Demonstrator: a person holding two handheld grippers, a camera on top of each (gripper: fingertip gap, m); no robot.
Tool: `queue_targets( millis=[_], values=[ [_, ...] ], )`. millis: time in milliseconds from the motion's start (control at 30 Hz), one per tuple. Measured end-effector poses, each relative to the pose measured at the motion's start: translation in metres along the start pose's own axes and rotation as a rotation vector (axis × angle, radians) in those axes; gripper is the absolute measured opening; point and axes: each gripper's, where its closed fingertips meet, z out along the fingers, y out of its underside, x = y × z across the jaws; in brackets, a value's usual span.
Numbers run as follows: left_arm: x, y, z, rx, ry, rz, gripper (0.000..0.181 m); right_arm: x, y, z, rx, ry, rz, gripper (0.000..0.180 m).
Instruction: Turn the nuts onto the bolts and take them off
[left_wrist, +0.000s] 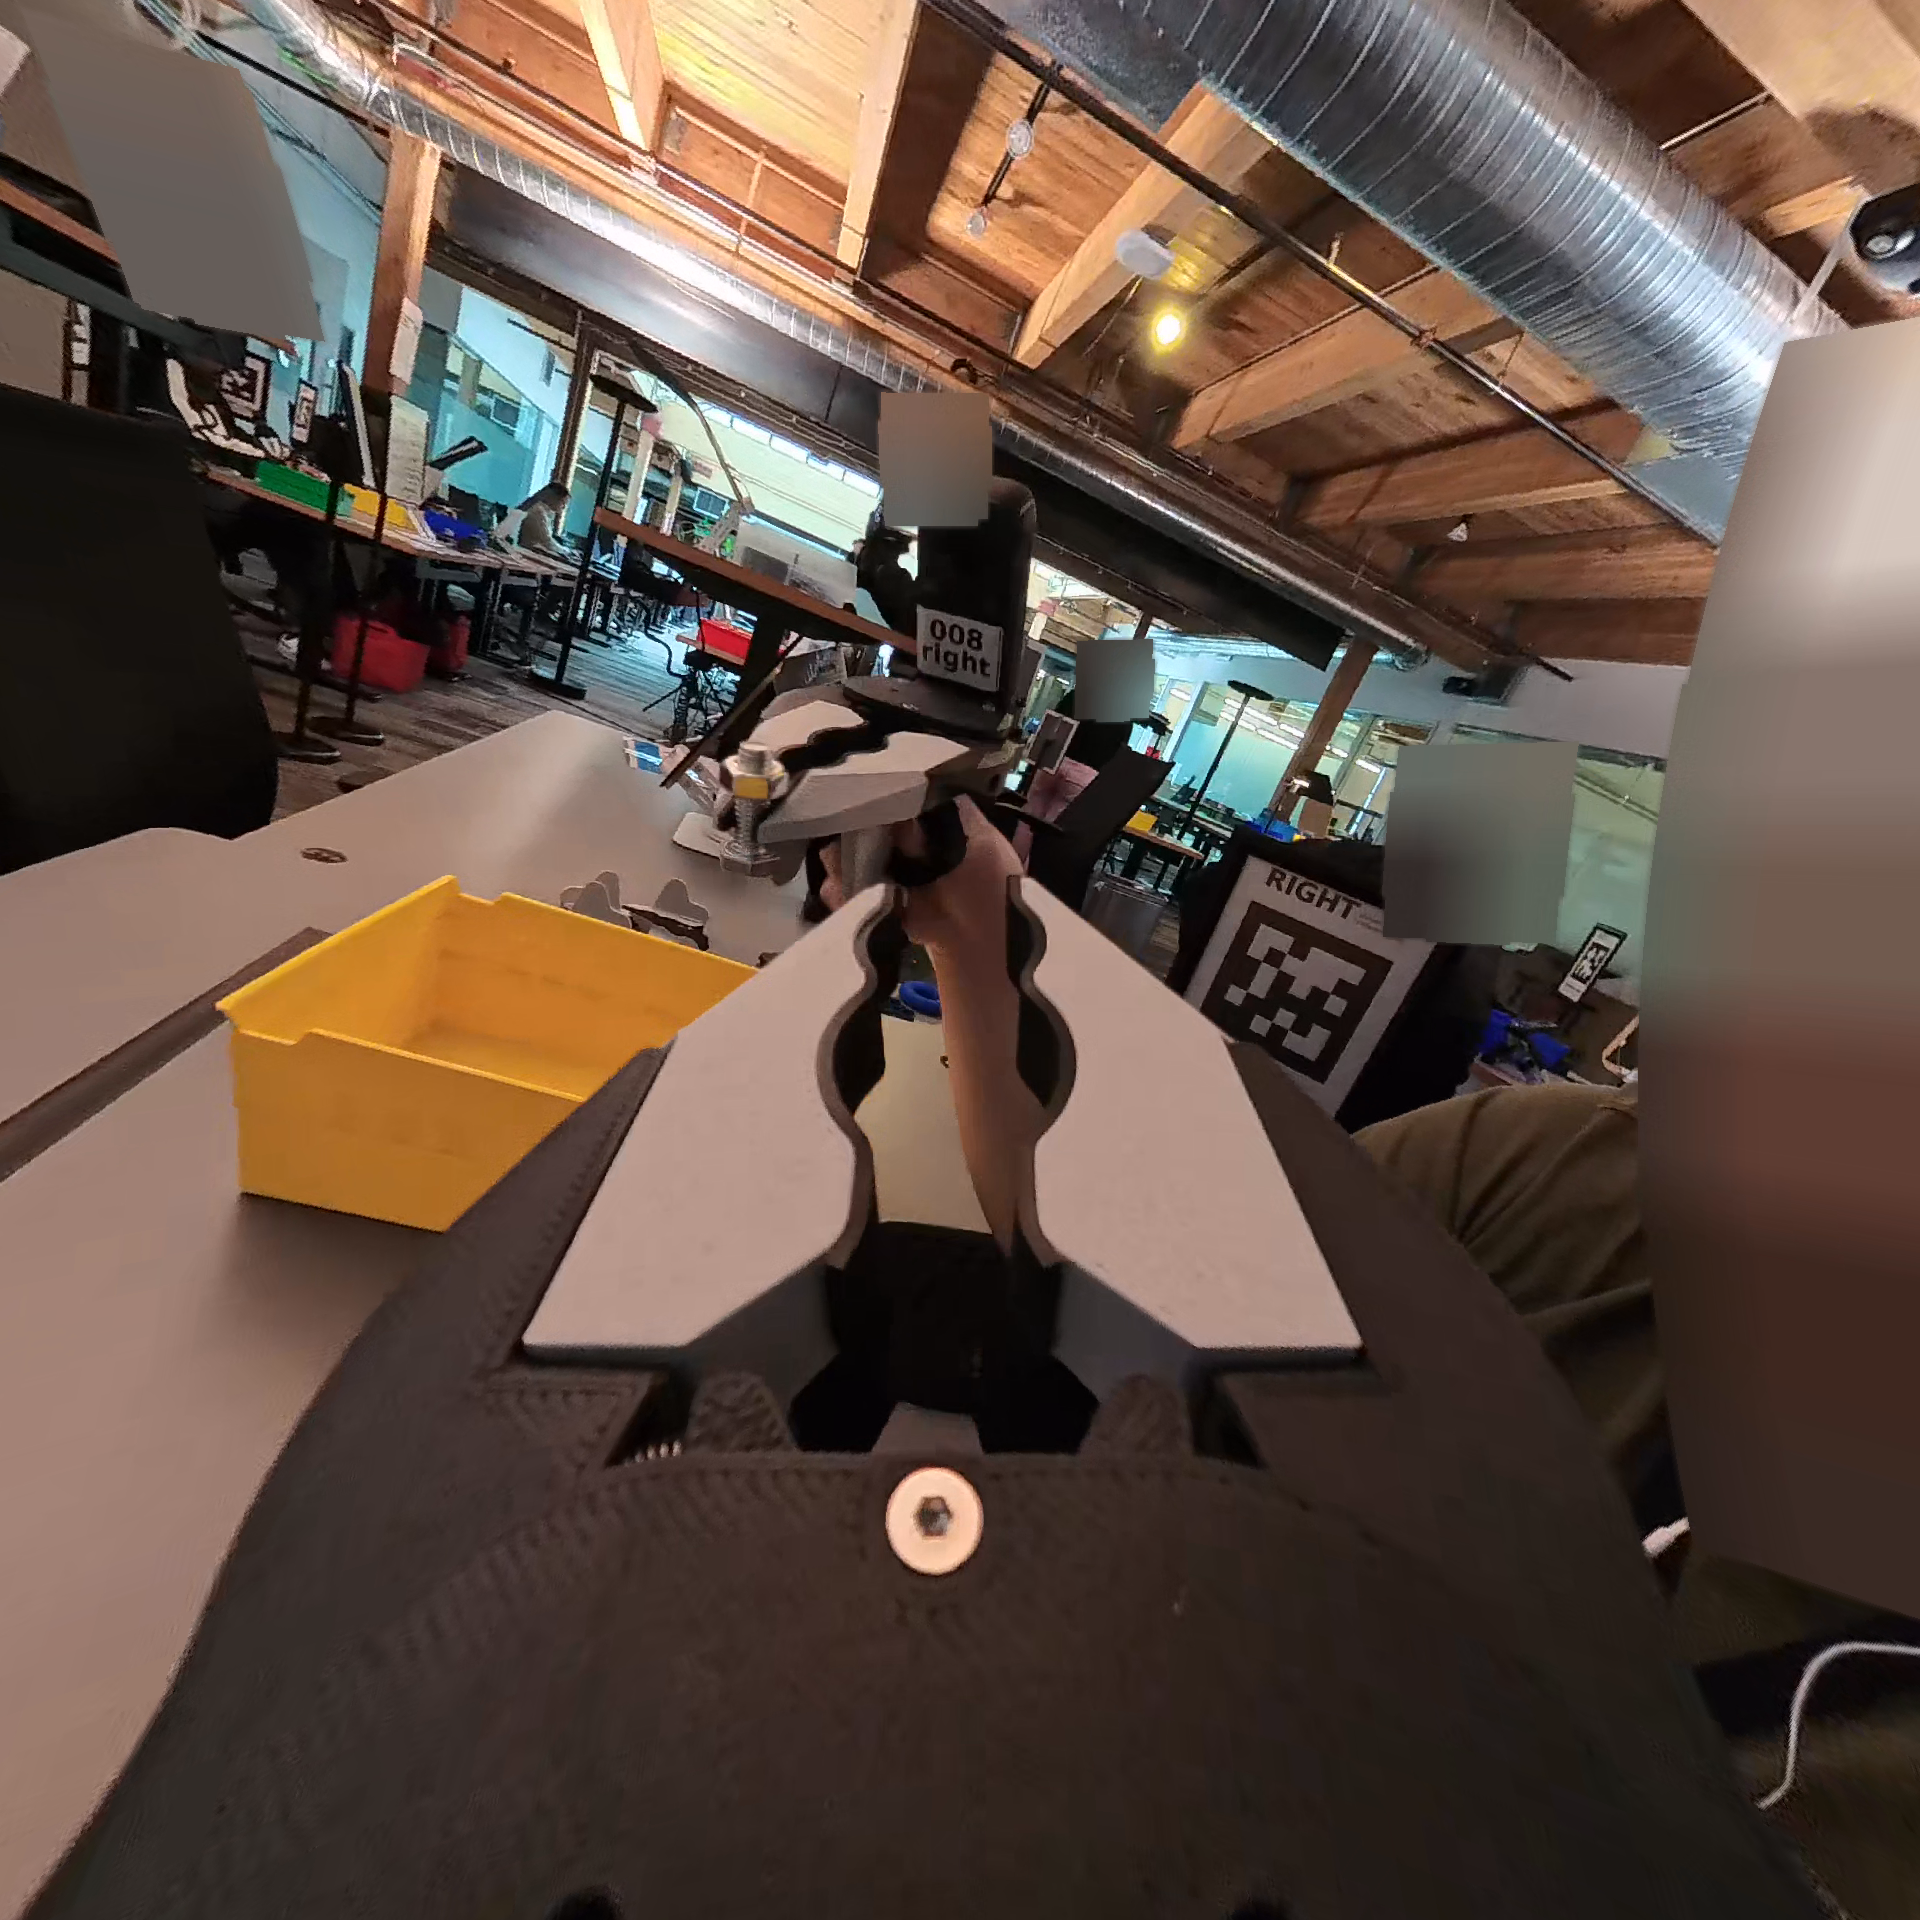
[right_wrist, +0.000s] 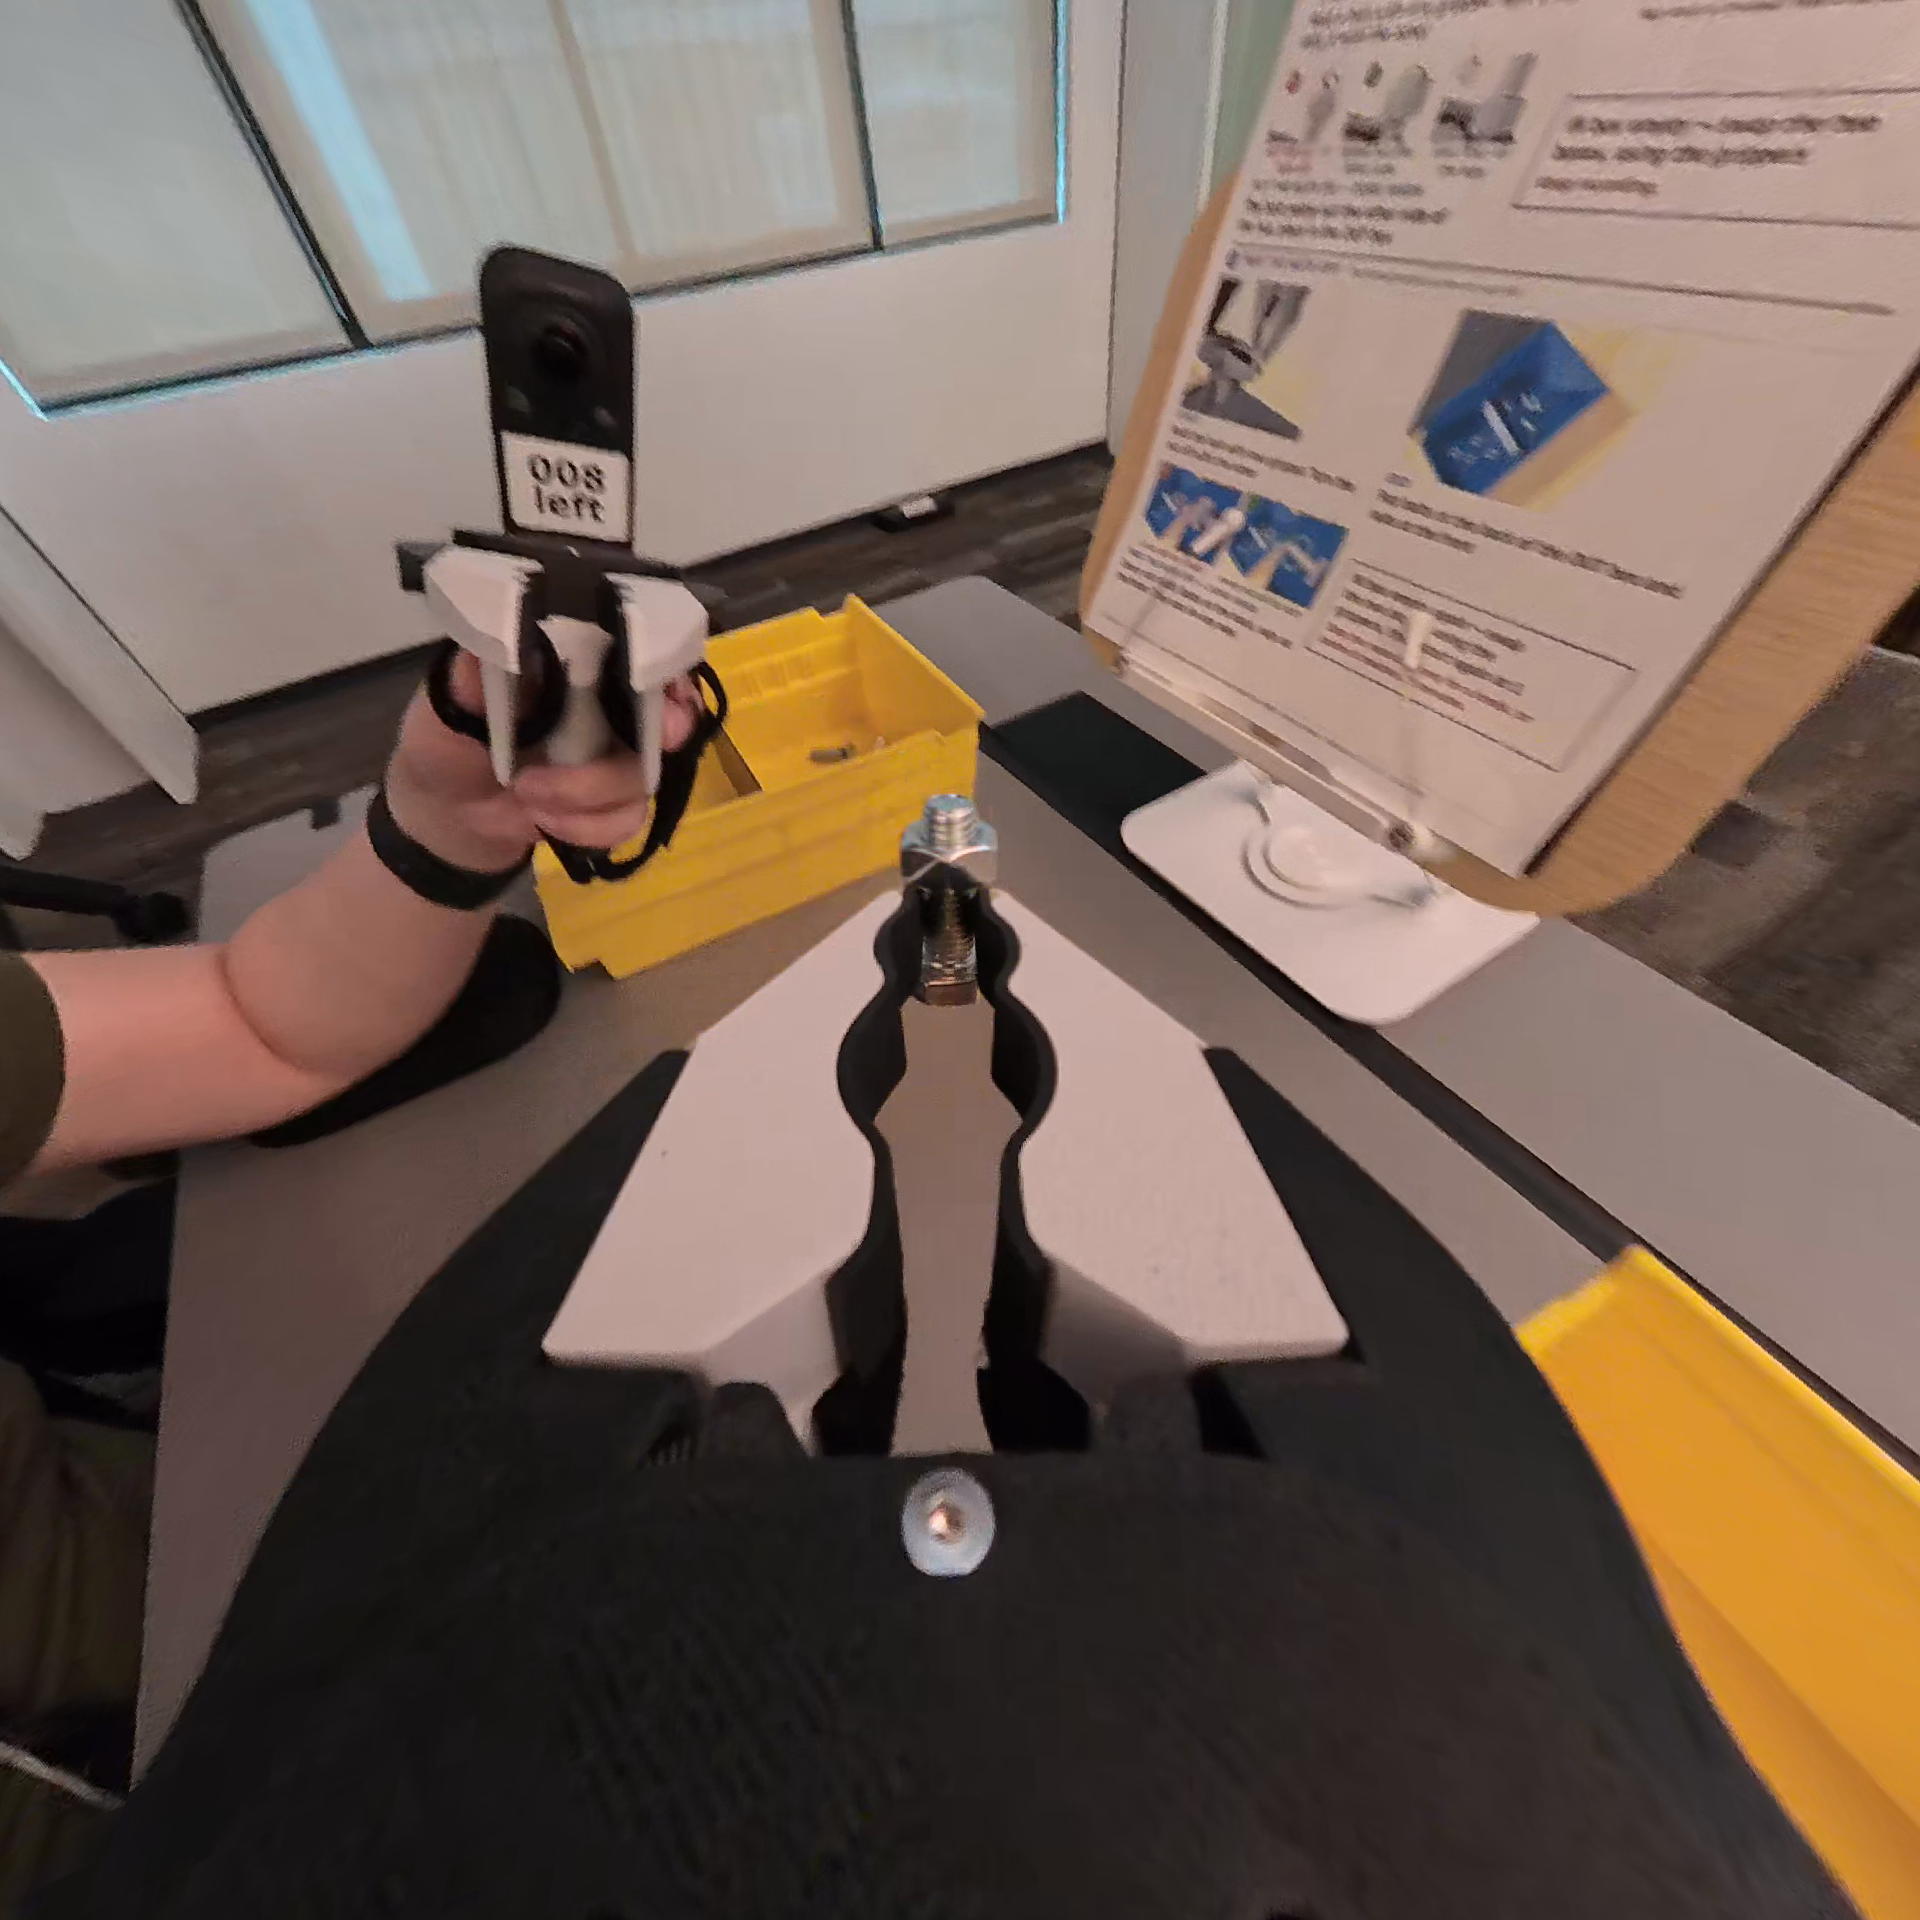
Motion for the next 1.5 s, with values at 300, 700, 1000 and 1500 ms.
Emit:
queue_targets(
  millis=[300,700,1000,1500],
  values=[
    [-0.001,0.012,0.006,-0.078,-0.032,0.047,0.017,0.077,0.101,-0.079,-0.402,0.281,0.163,0.008],
    [0.003,0.013,0.007,-0.095,-0.039,0.061,0.017,0.141,0.231,-0.118,-0.759,0.442,0.548,0.008],
    [-0.003,0.013,0.005,-0.102,-0.065,0.057,0.017,0.147,0.239,-0.114,-0.781,0.448,0.557,0.008],
    [-0.005,0.018,0.007,-0.124,-0.077,0.059,0.017,0.150,0.247,-0.121,-0.787,0.470,0.597,0.008]
  ],
)
